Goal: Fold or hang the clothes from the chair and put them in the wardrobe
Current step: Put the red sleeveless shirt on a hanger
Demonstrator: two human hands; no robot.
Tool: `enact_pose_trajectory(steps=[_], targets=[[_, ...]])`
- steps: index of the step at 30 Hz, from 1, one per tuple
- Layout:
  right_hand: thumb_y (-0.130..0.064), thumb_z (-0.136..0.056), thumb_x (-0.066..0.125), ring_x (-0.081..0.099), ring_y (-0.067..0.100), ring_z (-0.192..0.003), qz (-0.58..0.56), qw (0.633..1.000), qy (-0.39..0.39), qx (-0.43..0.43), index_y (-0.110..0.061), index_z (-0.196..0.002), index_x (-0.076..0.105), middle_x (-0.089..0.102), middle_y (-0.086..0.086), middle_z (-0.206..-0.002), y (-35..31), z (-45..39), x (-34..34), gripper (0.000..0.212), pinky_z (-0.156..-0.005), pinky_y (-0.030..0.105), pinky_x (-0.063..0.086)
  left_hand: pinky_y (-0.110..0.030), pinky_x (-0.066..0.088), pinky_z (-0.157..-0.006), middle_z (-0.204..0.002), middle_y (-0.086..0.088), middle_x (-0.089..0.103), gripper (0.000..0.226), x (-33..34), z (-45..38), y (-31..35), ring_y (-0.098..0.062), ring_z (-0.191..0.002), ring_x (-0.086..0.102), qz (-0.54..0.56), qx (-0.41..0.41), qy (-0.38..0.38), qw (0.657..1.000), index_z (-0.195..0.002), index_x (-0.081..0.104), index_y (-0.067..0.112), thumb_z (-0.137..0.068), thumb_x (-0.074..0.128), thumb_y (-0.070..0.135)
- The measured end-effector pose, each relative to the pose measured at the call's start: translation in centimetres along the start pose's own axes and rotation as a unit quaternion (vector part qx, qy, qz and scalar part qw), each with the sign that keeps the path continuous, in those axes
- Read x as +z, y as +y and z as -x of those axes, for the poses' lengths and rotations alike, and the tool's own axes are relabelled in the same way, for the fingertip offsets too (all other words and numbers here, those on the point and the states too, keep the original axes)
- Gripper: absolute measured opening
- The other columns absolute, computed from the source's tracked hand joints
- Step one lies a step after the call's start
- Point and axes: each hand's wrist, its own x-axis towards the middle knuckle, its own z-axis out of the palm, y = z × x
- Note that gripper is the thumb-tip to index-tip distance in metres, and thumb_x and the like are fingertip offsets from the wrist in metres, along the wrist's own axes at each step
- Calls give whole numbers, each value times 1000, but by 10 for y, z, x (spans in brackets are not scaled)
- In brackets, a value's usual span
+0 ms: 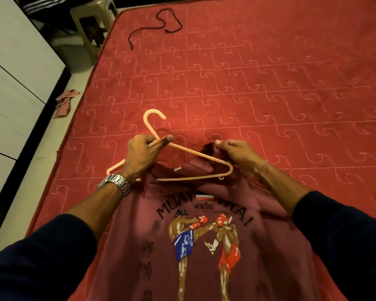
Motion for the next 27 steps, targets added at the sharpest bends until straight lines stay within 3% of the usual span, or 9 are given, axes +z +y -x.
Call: enact_pose_trajectory(steps=[2,7,10,14,18,20,22,23,27], targets=[[-40,-96,63,53,25,-71,-88,996,-9,10,-4,-92,66,60,17,-81,1,8,-15,36,-63,31,45,-31,23,-47,-52,0,32,71,-1,1,2,-13,-49,27,-8,-6,29,1000,-50,38,11,-81,65,69],[-26,-101,59,56,14,-59,-134,989,58,-30,-5,-88,68,63,4,-67,2,30,-39,26,-61,25,47,-33,24,-50,-51,3,29,65,-6,2,10,-13,-51,28,5,-11,58,998,-50,37,17,-84,65,65],[-14,-100,57,66,8,-62,-203,979,12,-22,-9,-96,72,73,1,-75,-2,43,-42,16,-57,20,54,-31,26,-48,-50,2,34,71,-6,2,9,-13,-49,32,5,-17,76,997,-53,47,7,-84,63,68],[-8,-102,50,69,11,-60,-254,966,-41,2,-13,-107,70,76,6,-83,-10,54,-40,22,-55,22,58,-30,24,-47,-49,4,32,66,-6,5,16,-14,-47,29,-9,-12,96,995,-51,41,15,-85,63,67],[-14,-105,47,68,21,-68,-212,976,-58,11,-18,-118,69,74,16,-88,-17,57,-38,26,-62,28,59,-30,22,-46,-49,5,31,64,-8,7,25,-12,-47,28,-28,-9,113,993,-51,38,19,-86,62,66],[-17,-106,45,69,25,-87,-146,987,-63,-5,-16,-126,67,74,15,-100,-12,56,-40,29,-75,30,58,-30,23,-46,-48,7,31,64,-10,8,29,-11,-46,28,-30,-18,125,992,-51,37,20,-87,62,66],[-16,-107,45,66,18,-109,-54,996,-63,-33,-13,-133,63,71,8,-119,-5,54,-43,32,-93,30,53,-30,24,-46,-48,6,31,64,-12,7,30,-12,-45,28,-26,-23,132,991,-50,36,20,-87,62,66],[-16,-107,45,64,16,-112,-24,997,-65,-37,-13,-134,62,70,5,-122,-2,54,-43,33,-95,27,52,-30,23,-46,-48,6,30,64,-13,7,31,-12,-45,28,-23,-24,132,991,-50,36,20,-87,62,66],[-30,-107,45,59,26,-88,2,998,-61,1,-9,-122,68,68,13,-100,-3,60,-39,35,-67,29,49,-32,20,-47,-50,7,26,66,-14,6,34,-13,-47,24,-3,-25,132,991,-51,32,20,-87,62,67]])
